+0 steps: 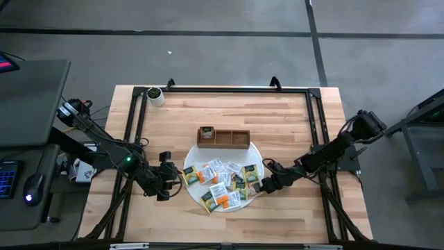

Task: Pick & Place Tea
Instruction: Put the brown tea bag into the left section of the wooden organizer

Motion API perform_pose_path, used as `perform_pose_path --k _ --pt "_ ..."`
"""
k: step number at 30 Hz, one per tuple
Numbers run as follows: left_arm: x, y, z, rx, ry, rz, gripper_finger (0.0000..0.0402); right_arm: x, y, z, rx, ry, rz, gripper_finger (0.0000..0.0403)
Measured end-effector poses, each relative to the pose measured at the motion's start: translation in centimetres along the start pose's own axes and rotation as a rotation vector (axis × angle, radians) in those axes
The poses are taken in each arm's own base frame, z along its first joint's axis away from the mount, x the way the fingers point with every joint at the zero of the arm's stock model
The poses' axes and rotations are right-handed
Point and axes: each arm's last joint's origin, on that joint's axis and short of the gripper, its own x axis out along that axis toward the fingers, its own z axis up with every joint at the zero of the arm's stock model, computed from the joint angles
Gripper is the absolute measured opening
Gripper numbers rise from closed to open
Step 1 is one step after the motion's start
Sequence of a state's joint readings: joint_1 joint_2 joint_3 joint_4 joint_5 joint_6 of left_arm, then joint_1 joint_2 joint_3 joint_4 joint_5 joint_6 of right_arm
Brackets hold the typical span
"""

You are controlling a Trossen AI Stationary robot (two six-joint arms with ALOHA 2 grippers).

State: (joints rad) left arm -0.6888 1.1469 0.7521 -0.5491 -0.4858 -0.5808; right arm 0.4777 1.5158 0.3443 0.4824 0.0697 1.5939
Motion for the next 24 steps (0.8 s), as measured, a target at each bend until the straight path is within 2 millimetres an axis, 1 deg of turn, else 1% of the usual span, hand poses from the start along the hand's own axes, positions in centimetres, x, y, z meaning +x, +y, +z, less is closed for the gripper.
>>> perform_pose_path --k 4,8,13,18,20,24 --pt "0.0 0.0 0.0 -0.001 0.004 -0.005 0.0163 -0.3 0.4 0.0 -0.017 0.002 0.03 0.0001" --pt "0.0 0.0 0.0 -0.001 0.009 -0.013 0.0163 -1.1 1.2 0.1 -0.044 -0.015 0.07 0.0001" --pt "0.0 0.0 0.0 -0.001 0.013 -0.019 0.0163 -2.7 1.5 0.2 -0.07 -0.026 0.047 0.0" --pt "-0.2 0.1 0.0 -0.005 0.006 -0.024 0.0163 -4.7 2.5 0.9 -0.119 -0.079 0.084 0.0" --pt "-0.5 0.2 0.2 -0.013 -0.011 -0.034 0.0163 -5.6 3.5 1.4 -0.167 -0.093 0.079 0.0" --pt "-1.4 0.6 0.5 -0.003 -0.055 -0.037 0.0163 -7.6 6.4 2.7 -0.298 -0.103 0.027 0.0"
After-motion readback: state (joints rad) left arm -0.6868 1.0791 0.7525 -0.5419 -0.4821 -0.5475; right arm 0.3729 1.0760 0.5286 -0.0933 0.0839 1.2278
